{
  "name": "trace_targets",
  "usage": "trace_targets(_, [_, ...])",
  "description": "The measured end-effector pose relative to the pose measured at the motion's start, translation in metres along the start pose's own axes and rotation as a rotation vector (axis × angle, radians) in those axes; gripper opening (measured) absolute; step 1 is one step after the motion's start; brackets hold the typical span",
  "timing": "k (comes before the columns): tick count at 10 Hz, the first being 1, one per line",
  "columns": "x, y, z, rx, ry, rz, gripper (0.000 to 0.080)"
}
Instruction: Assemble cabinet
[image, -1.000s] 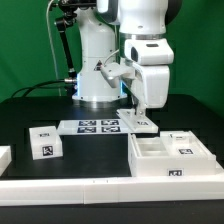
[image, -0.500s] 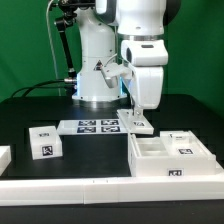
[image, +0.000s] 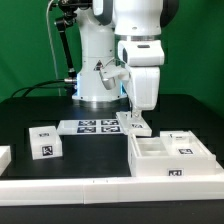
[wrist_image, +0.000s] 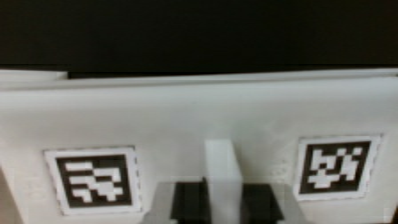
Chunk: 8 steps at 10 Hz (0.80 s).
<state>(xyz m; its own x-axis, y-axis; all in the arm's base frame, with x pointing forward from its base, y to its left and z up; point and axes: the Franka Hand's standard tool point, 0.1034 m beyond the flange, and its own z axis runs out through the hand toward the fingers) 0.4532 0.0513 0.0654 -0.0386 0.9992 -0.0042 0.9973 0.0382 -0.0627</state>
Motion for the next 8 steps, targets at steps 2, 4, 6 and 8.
trace_targets(2, [0.004, 0.0, -0.001, -0.001, 0.0, 0.02, 0.0068])
trace_targets(4, [0.006, 0.002, -0.003, 0.004, -0.003, 0.024, 0.0068])
trace_targets(6, [0.009, 0.001, 0.0, -0.018, 0.009, 0.024, 0.0068])
trace_targets(8, [0.011, 0.001, 0.002, -0.039, 0.02, 0.025, 0.0068])
